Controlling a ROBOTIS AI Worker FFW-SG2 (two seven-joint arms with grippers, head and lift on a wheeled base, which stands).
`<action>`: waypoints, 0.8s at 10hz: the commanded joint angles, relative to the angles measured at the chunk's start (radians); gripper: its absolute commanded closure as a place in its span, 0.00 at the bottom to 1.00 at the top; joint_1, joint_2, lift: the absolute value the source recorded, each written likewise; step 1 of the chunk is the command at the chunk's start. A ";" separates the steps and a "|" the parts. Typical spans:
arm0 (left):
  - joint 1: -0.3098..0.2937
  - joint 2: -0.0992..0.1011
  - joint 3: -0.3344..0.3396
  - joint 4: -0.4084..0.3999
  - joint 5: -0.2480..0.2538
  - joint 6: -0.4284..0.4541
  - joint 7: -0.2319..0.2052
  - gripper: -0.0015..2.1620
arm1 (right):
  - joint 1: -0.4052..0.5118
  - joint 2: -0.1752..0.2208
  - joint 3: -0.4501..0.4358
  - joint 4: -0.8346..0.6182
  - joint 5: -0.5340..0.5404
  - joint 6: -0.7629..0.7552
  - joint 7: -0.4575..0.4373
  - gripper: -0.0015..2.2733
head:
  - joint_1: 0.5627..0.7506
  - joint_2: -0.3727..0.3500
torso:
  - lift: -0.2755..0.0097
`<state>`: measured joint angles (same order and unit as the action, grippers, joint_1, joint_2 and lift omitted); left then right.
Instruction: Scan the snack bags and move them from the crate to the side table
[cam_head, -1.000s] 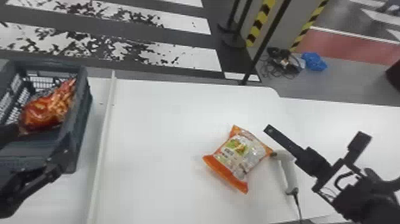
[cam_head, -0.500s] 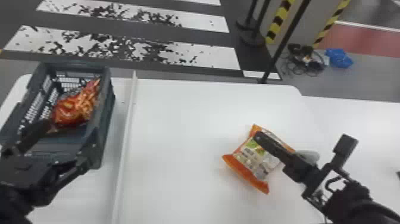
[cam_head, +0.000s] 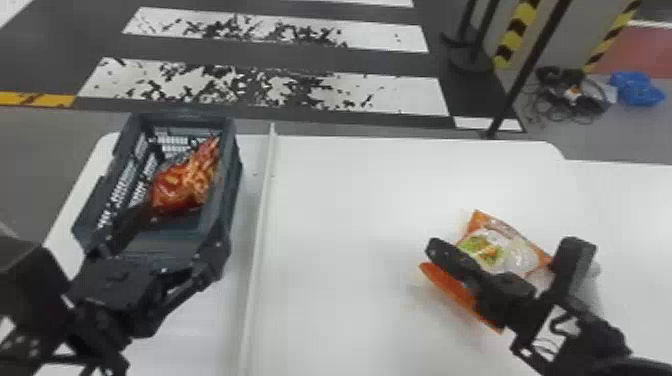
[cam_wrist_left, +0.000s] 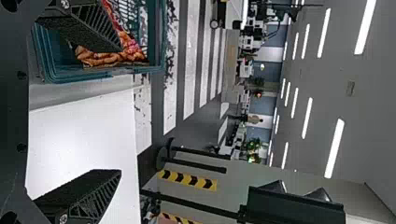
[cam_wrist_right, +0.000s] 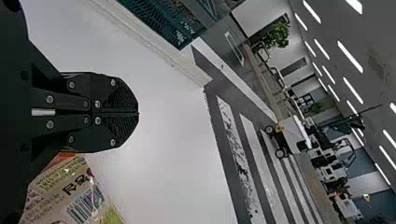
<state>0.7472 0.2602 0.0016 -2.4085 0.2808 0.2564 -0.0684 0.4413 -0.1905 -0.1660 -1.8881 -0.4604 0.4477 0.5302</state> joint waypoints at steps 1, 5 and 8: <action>0.014 0.002 0.000 -0.003 0.000 -0.015 -0.002 0.03 | -0.003 0.000 0.023 0.024 0.025 -0.034 -0.004 0.99 | 0.70 0.45 | 0.66; 0.037 0.002 0.000 0.002 -0.003 -0.070 -0.004 0.03 | -0.038 -0.007 0.034 0.086 0.128 -0.034 -0.059 0.99 | 0.70 0.44 | 0.66; 0.026 0.002 -0.003 0.008 -0.003 -0.073 -0.007 0.03 | 0.034 -0.017 0.008 0.049 0.108 -0.040 -0.052 0.99 | 0.70 0.41 | 0.66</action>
<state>0.7767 0.2623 -0.0009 -2.4010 0.2768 0.1841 -0.0752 0.4540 -0.2059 -0.1475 -1.8219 -0.3444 0.4104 0.4782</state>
